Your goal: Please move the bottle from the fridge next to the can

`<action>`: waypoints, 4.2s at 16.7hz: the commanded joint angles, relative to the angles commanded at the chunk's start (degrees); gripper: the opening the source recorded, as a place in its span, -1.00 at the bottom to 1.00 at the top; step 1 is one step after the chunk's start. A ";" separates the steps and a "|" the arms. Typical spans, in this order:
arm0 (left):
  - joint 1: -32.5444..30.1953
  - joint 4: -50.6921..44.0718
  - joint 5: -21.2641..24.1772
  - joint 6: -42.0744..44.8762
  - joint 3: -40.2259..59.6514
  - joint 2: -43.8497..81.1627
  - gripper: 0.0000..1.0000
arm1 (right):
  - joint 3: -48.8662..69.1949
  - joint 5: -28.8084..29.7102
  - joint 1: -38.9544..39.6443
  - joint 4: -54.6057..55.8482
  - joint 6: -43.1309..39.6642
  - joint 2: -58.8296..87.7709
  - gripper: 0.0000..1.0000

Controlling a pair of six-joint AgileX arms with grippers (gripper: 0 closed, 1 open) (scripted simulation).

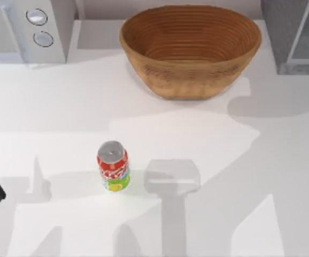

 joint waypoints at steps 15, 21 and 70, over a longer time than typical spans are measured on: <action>0.00 0.00 0.00 0.00 0.00 0.00 1.00 | 0.00 0.00 0.00 0.00 0.00 0.00 -1.00; 0.00 0.00 0.00 0.00 0.00 0.00 1.00 | -0.04 -0.01 0.18 0.00 0.08 -0.11 -1.00; 0.00 0.00 0.00 0.00 0.00 0.00 1.00 | -44.65 24.31 56.07 14.64 5.89 -23.25 -1.00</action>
